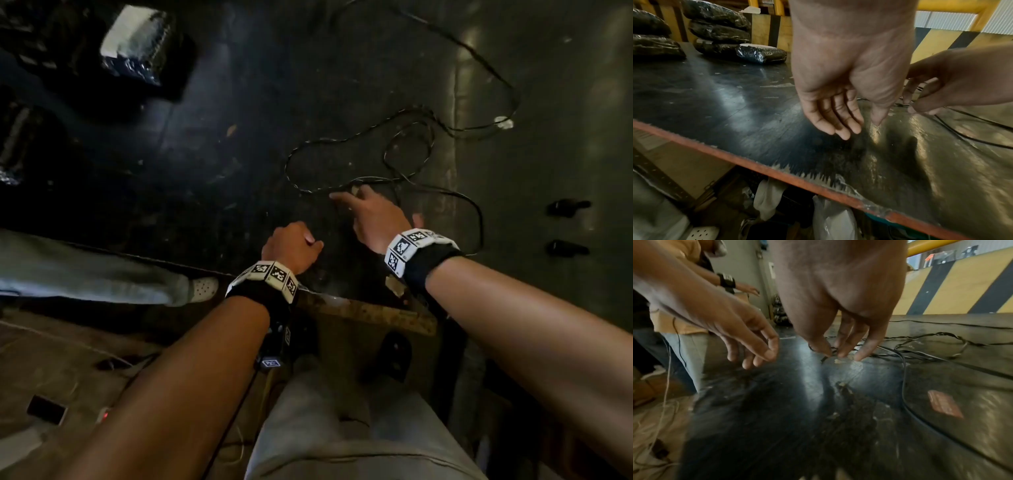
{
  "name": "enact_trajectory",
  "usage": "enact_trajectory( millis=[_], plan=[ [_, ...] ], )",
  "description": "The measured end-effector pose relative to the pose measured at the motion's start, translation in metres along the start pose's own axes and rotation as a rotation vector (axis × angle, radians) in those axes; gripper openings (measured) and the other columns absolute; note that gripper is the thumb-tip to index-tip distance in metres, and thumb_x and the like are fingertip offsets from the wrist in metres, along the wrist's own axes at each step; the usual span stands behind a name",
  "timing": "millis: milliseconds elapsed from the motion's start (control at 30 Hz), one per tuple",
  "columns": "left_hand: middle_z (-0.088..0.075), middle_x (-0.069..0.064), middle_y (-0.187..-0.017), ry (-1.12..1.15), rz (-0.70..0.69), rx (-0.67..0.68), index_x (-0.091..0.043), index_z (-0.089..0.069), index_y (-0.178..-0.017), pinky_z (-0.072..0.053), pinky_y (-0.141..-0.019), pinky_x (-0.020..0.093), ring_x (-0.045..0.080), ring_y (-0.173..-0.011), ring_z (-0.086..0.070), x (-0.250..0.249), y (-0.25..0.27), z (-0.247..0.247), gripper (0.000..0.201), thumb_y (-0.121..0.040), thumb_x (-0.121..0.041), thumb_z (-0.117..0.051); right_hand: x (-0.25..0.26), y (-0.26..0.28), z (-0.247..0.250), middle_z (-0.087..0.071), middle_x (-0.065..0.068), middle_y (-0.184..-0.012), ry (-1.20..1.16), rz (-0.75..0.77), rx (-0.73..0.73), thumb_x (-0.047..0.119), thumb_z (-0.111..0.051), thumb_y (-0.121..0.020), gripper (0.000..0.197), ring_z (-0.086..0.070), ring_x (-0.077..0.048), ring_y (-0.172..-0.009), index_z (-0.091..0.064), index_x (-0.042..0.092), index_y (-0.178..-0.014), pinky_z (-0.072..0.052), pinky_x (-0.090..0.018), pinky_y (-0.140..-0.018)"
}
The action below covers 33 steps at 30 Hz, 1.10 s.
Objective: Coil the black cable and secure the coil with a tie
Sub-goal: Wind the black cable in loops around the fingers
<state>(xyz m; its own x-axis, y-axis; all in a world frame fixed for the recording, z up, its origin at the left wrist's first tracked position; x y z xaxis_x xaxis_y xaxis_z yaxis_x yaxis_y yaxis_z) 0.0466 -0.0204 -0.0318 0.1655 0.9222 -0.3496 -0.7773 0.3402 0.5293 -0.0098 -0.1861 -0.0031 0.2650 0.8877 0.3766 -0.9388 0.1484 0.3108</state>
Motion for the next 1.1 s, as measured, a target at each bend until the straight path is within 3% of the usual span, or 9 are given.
enact_trajectory(
  millis=[133,333,467,567,667,733,800,967,1100],
  plan=[
    [-0.073,0.001,-0.108,0.049,-0.02,-0.022,-0.032,-0.067,-0.09,-0.052,-0.088,0.036,0.027,-0.104,-0.067,-0.005,-0.009,0.006,0.017,-0.085,-0.048,-0.07,-0.007,-0.034,0.002,-0.044,-0.015,-0.134,0.179,-0.004,-0.087,0.018,-0.064,-0.09,0.065,-0.051,-0.038,-0.118,-0.042,0.041,-0.147,-0.054,-0.051,-0.087],
    [-0.075,-0.001,-0.1,0.131,-0.006,0.009,-0.036,-0.062,-0.08,-0.056,-0.09,0.04,0.023,-0.098,-0.069,0.004,-0.014,0.004,0.016,-0.083,-0.049,-0.07,-0.015,-0.052,0.003,-0.051,-0.013,-0.121,0.194,-0.041,-0.088,0.025,-0.065,-0.091,0.026,-0.055,-0.037,-0.109,-0.068,0.025,-0.117,-0.049,-0.048,-0.082],
    [-0.075,-0.002,-0.098,0.178,-0.031,0.015,-0.035,-0.061,-0.081,-0.056,-0.091,0.04,0.021,-0.097,-0.07,0.006,-0.015,0.01,0.015,-0.086,-0.048,-0.069,-0.015,-0.049,0.003,-0.056,-0.012,-0.111,0.149,-0.004,-0.121,0.027,-0.065,-0.092,0.011,-0.059,-0.036,-0.098,-0.07,0.02,-0.099,-0.051,-0.047,-0.074],
    [-0.072,-0.002,-0.105,0.34,-0.09,-0.009,-0.025,-0.066,-0.103,-0.047,-0.087,0.029,0.014,-0.097,-0.064,-0.004,-0.014,0.028,0.023,-0.096,-0.046,-0.059,-0.005,-0.041,0.014,-0.063,-0.007,-0.105,0.047,0.106,-0.151,0.028,-0.06,-0.095,0.012,-0.059,-0.033,-0.095,-0.065,0.02,-0.102,-0.052,-0.047,-0.072],
    [-0.069,-0.001,-0.115,0.47,-0.207,0.144,-0.017,-0.066,-0.123,-0.045,-0.08,0.022,0.011,-0.1,-0.064,-0.029,-0.007,0.047,0.038,-0.103,-0.043,-0.049,0.009,-0.026,0.039,-0.068,-0.005,-0.095,-0.055,0.197,-0.207,0.026,-0.058,-0.097,0.012,-0.061,-0.03,-0.088,-0.061,0.017,-0.103,-0.053,-0.045,-0.07],
    [-0.07,-0.003,-0.113,0.512,-0.258,0.324,-0.017,-0.07,-0.122,-0.05,-0.076,0.019,0.008,-0.098,-0.065,-0.045,0.001,0.056,0.039,-0.107,-0.039,-0.041,0.018,-0.017,0.06,-0.07,-0.007,-0.094,-0.087,0.243,-0.256,0.019,-0.062,-0.094,0.013,-0.064,-0.031,-0.086,-0.063,0.013,-0.105,-0.053,-0.045,-0.072],
    [-0.073,-0.005,-0.111,0.512,-0.294,0.417,-0.022,-0.074,-0.111,-0.052,-0.085,0.027,0.011,-0.102,-0.067,-0.058,0.007,0.069,0.04,-0.108,-0.038,-0.038,0.025,-0.009,0.08,-0.071,-0.008,-0.094,-0.093,0.274,-0.301,0.012,-0.062,-0.091,0.016,-0.066,-0.032,-0.087,-0.064,0.011,-0.108,-0.055,-0.046,-0.075],
    [-0.075,-0.005,-0.108,0.534,-0.398,0.444,-0.012,-0.074,-0.105,-0.05,-0.103,0.042,0.015,-0.109,-0.07,-0.085,0.021,0.109,0.03,-0.105,-0.03,-0.05,0.033,0.008,0.123,-0.074,-0.006,-0.11,-0.11,0.293,-0.342,0.009,-0.063,-0.093,0.024,-0.071,-0.024,-0.098,-0.072,0.013,-0.115,-0.057,-0.041,-0.087],
    [-0.074,-0.002,-0.113,0.504,-0.479,0.528,-0.013,-0.072,-0.103,-0.049,-0.106,0.045,0.014,-0.112,-0.069,-0.089,0.034,0.125,0.025,-0.104,-0.027,-0.051,0.038,0.015,0.138,-0.079,-0.003,-0.105,-0.098,0.229,-0.257,0.021,-0.067,-0.094,0.021,-0.074,-0.021,-0.094,-0.077,0.019,-0.113,-0.058,-0.044,-0.086]
  ],
)
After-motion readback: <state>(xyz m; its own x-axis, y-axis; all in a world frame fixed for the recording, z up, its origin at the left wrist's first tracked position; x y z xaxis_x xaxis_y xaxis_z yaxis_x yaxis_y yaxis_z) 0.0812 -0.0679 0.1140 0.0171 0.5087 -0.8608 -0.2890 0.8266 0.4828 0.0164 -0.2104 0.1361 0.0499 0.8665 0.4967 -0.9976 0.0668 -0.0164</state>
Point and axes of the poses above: each hand's wrist, its own y-axis away from the middle knuckle, its own z-axis out of the back of the hand, x = y × z, the point moved 6 cm from there along -y, towards the middle knuckle
